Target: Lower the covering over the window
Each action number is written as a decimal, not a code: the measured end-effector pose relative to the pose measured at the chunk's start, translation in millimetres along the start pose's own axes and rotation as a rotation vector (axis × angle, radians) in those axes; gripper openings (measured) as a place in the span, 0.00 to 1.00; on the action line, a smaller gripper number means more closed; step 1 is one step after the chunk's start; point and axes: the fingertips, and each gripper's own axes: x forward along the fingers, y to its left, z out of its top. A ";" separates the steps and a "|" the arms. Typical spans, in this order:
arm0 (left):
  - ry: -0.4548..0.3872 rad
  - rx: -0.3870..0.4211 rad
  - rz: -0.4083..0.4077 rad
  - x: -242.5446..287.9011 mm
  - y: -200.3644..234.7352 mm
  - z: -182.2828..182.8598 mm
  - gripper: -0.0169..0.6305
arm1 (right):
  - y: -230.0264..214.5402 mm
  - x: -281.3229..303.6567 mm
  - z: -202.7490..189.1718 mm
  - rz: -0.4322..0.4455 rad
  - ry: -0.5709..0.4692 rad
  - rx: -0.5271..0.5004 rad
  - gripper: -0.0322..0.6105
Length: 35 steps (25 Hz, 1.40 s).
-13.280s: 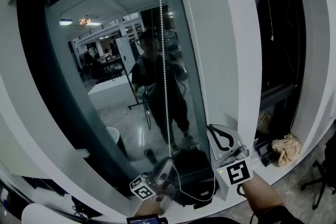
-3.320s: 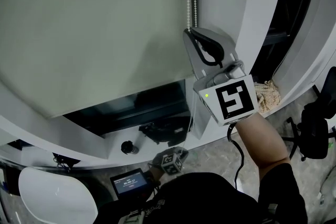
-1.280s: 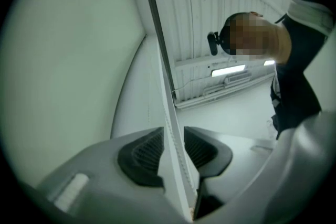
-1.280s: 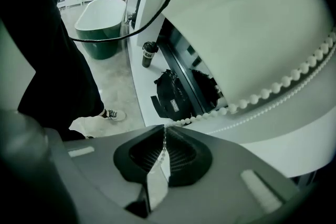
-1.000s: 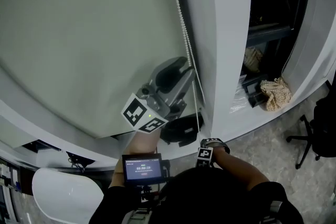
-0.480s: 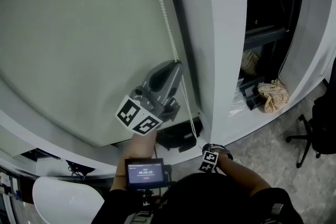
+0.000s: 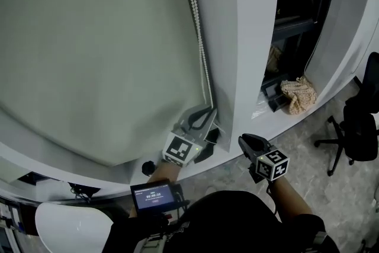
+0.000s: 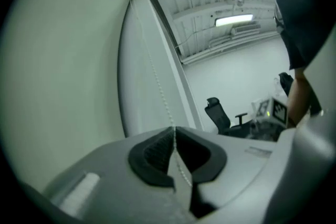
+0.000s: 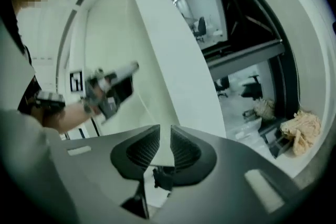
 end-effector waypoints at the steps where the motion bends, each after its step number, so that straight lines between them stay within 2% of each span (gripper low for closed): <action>1: 0.029 -0.014 -0.008 -2.3 -9.6 -18.1 0.05 | 11.4 -6.0 30.4 0.022 -0.074 0.003 0.16; 4: 0.095 -0.069 -0.006 -12.9 -28.3 -62.8 0.05 | 43.5 -23.2 113.9 0.068 -0.247 -0.055 0.16; 7: 0.157 -0.074 -0.015 -18.7 -48.4 -93.4 0.05 | 72.2 -39.4 180.6 0.129 -0.364 -0.109 0.16; 9: 0.246 -0.048 -0.063 -22.4 -70.7 -122.3 0.05 | 93.7 -43.3 216.7 0.189 -0.413 -0.130 0.17; 12: 0.424 -0.006 -0.173 -37.2 -113.5 -185.5 0.05 | 124.2 -40.1 267.1 0.252 -0.467 -0.168 0.18; 15: 0.510 -0.044 -0.210 -55.4 -138.4 -221.6 0.05 | 147.3 -31.4 310.5 0.265 -0.480 -0.216 0.21; 19: 0.503 -0.091 -0.215 -55.9 -146.2 -223.9 0.05 | 179.3 -19.3 353.1 0.325 -0.452 -0.239 0.23; 23: 0.515 -0.086 -0.220 -56.8 -148.3 -214.7 0.05 | 201.0 -1.3 378.5 0.309 -0.415 -0.304 0.24; 25: 0.496 -0.091 -0.217 -56.7 -150.1 -209.9 0.05 | 208.5 3.5 389.6 0.297 -0.392 -0.349 0.08; 27: 0.483 -0.104 -0.212 -57.6 -152.8 -205.4 0.05 | 211.8 5.3 392.9 0.261 -0.388 -0.451 0.08; 29: 0.460 -0.138 -0.228 -63.5 -158.6 -200.0 0.05 | 210.6 2.1 391.1 0.183 -0.415 -0.623 0.08; 31: 0.380 -0.192 -0.247 -69.6 -161.7 -193.8 0.05 | 210.2 -2.3 392.3 0.099 -0.441 -0.797 0.08; 33: 0.292 -0.248 -0.203 -75.3 -157.1 -187.5 0.05 | 211.8 -4.0 395.1 0.061 -0.444 -0.883 0.07; 35: 0.247 -0.286 -0.129 -83.0 -148.1 -170.5 0.05 | 211.2 0.0 386.7 0.062 -0.399 -0.936 0.07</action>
